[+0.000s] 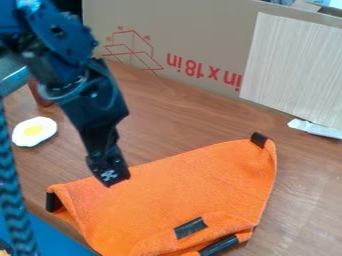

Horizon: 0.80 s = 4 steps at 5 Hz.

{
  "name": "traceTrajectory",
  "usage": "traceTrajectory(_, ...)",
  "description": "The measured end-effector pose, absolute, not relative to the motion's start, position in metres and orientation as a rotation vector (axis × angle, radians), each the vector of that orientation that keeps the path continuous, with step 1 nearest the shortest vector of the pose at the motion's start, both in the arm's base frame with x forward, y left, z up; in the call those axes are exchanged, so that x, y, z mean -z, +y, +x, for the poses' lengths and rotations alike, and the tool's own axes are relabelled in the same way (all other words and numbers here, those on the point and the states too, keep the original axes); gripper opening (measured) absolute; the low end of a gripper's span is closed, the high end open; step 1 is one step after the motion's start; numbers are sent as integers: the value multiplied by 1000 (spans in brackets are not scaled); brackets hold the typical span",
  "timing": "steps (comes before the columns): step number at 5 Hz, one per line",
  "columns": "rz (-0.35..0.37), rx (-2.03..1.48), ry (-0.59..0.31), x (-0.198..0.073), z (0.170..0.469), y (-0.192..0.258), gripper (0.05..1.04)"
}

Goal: Fold the cloth from left bottom to right top

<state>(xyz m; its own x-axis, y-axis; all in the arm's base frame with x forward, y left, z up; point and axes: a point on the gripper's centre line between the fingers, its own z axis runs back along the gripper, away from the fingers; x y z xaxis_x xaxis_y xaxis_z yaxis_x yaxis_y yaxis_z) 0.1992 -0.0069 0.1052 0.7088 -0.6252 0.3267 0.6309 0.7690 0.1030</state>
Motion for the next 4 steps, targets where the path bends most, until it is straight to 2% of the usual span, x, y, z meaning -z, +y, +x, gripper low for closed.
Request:
traceTrajectory(2,-39,729,-409,-83,178,13,999)
traceTrajectory(4,-12,822,-443,-52,160,38,999)
